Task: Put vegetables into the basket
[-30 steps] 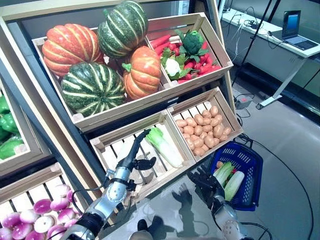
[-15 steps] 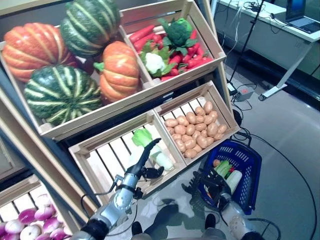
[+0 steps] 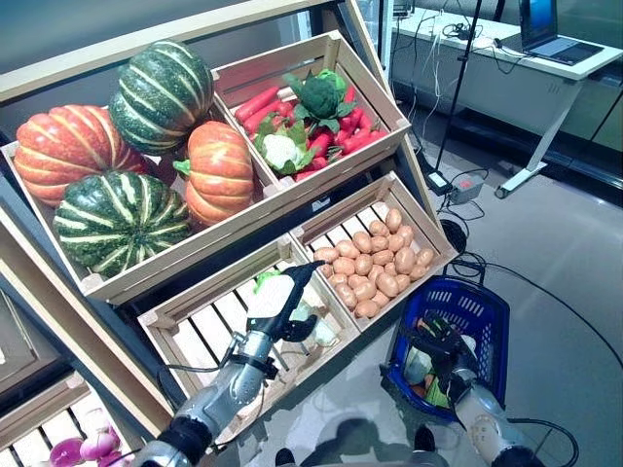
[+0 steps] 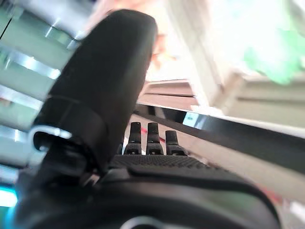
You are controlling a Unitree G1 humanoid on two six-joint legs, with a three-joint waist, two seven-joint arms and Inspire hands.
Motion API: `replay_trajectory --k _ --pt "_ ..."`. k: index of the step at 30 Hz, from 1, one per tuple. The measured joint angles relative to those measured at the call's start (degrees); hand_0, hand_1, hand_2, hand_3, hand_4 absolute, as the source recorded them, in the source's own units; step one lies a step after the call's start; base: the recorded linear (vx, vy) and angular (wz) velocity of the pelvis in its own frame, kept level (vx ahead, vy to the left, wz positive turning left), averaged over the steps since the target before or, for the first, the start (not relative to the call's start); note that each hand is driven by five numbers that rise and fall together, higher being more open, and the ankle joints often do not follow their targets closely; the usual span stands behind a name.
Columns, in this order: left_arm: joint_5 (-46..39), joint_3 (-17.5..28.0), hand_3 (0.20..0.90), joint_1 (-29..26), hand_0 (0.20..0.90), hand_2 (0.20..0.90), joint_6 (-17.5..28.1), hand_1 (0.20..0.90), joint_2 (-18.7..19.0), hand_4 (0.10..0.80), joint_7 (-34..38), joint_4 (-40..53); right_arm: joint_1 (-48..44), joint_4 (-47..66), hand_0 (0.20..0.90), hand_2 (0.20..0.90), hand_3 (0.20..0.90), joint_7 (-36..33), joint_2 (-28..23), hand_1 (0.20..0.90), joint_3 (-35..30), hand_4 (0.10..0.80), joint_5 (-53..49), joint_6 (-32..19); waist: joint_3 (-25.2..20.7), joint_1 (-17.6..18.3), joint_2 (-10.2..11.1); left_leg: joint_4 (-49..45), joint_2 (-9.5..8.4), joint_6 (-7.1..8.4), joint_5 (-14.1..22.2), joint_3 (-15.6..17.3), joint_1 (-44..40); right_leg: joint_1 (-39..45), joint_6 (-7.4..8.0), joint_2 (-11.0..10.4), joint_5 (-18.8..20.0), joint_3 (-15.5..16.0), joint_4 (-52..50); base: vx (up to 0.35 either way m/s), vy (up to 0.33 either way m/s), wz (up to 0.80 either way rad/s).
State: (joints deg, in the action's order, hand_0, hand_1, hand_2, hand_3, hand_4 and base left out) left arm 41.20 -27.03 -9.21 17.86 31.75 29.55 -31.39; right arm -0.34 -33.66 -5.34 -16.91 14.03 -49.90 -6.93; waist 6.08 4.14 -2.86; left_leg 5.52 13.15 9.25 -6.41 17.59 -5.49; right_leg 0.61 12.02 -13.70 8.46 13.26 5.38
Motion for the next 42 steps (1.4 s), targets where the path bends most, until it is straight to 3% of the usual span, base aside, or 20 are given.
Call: replay_trajectory --k 1,3,6,10,16,23,28,37,42 --pt "1.35 -0.59 0.900 -0.25 0.900 0.900 -0.88 0.900 1.33 0.800 0.01 -0.86 0.22 0.14 0.900 0.900 0.900 -0.07 0.04 0.900 0.00 0.800 0.01 0.19 -0.10 0.26 0.17 0.00 -0.21 0.00 0.00 0.17 -0.19 0.09 0.00 -0.05 0.00 0.00 0.00 0.125 0.149 -0.10" --pt "3.72 -3.99 0.900 -0.82 0.900 0.900 -4.75 0.900 7.65 0.800 -0.51 -3.12 0.87 0.32 0.900 0.900 0.900 -0.46 -0.32 0.900 -0.30 0.800 0.02 0.78 -0.29 1.50 0.37 -0.02 -0.43 -0.28 -0.08 0.33 -0.21 0.02 -0.01 -0.17 0.12 -0.02 -0.25 0.076 0.137 -0.04" --pt "3.69 -5.10 0.900 -2.57 0.900 0.900 -8.64 0.900 9.27 0.800 -2.04 -5.99 1.75 0.32 0.900 0.900 0.900 -0.92 -1.36 0.900 -0.37 0.800 0.04 2.03 -0.26 1.88 0.32 -0.41 -0.62 -0.33 -0.07 0.41 -0.07 -0.19 -0.10 -0.25 0.23 -0.11 -0.29 -0.043 0.115 -0.01" --pt "3.59 -11.33 0.900 -11.05 0.900 0.900 -11.41 0.900 10.62 0.800 -5.40 -11.21 -0.57 0.17 0.900 0.900 0.900 -0.92 -2.70 0.900 0.28 0.800 0.01 2.84 0.68 1.20 -0.06 -2.49 -0.74 -0.26 -0.20 0.39 4.67 -5.65 -0.15 -0.78 0.20 -1.36 -3.16 -0.175 0.066 -0.04" --pt "3.26 -17.57 0.900 -28.04 0.900 0.900 -11.40 0.900 12.41 0.800 -5.70 -15.33 -13.88 -1.03 0.900 0.900 0.900 -0.91 -6.45 0.900 0.39 0.800 -0.28 3.00 11.73 3.00 -0.08 -14.34 0.23 -0.90 2.51 -1.13 15.42 -16.41 -1.18 -2.06 -2.12 -3.68 -13.96 -0.218 0.054 -0.01" --pt "3.48 -22.16 0.900 -42.07 0.900 0.900 -11.15 0.900 14.36 0.800 -2.57 -19.78 -20.46 -1.09 0.900 0.900 0.900 -0.88 -8.89 0.900 0.44 0.800 -2.72 2.79 19.48 4.29 1.43 -28.15 2.97 -1.24 7.27 -3.35 26.01 -27.82 -2.70 -3.20 -6.44 -5.72 -27.93 -0.103 0.013 -0.05" --pt "4.02 -22.22 0.900 -44.84 0.900 0.900 -11.32 0.900 15.03 0.800 0.66 -20.96 -20.66 -1.14 0.900 0.900 0.900 -0.82 -10.27 0.900 0.44 0.800 -2.81 2.79 20.41 4.47 1.52 -35.08 3.84 -0.98 10.11 -3.78 30.56 -34.35 -3.57 -4.84 -10.62 -6.61 -37.74 -0.035 0.015 -0.02" --pt "3.96 -24.10 0.900 -48.32 0.900 0.900 -11.91 0.900 15.20 0.800 1.51 -22.73 -21.46 -0.90 0.900 0.900 0.900 -0.58 -11.97 0.900 -0.08 0.800 -4.60 2.78 21.23 4.43 2.10 -49.08 5.88 0.50 16.01 -7.33 38.58 -43.03 -4.32 -6.64 -20.10 -8.19 -55.31 0.039 0.012 0.10" --pt "3.10 -24.05 0.900 -49.55 0.900 0.900 -11.94 0.900 16.00 0.800 1.38 -21.29 -21.67 -0.26 0.900 0.900 0.900 -0.58 -12.57 0.900 -0.53 0.800 -4.61 2.79 21.27 4.16 2.19 -54.56 6.79 1.04 17.80 -9.33 42.81 -46.47 -4.85 -7.14 -22.78 -8.39 -61.20 0.023 0.001 0.10"
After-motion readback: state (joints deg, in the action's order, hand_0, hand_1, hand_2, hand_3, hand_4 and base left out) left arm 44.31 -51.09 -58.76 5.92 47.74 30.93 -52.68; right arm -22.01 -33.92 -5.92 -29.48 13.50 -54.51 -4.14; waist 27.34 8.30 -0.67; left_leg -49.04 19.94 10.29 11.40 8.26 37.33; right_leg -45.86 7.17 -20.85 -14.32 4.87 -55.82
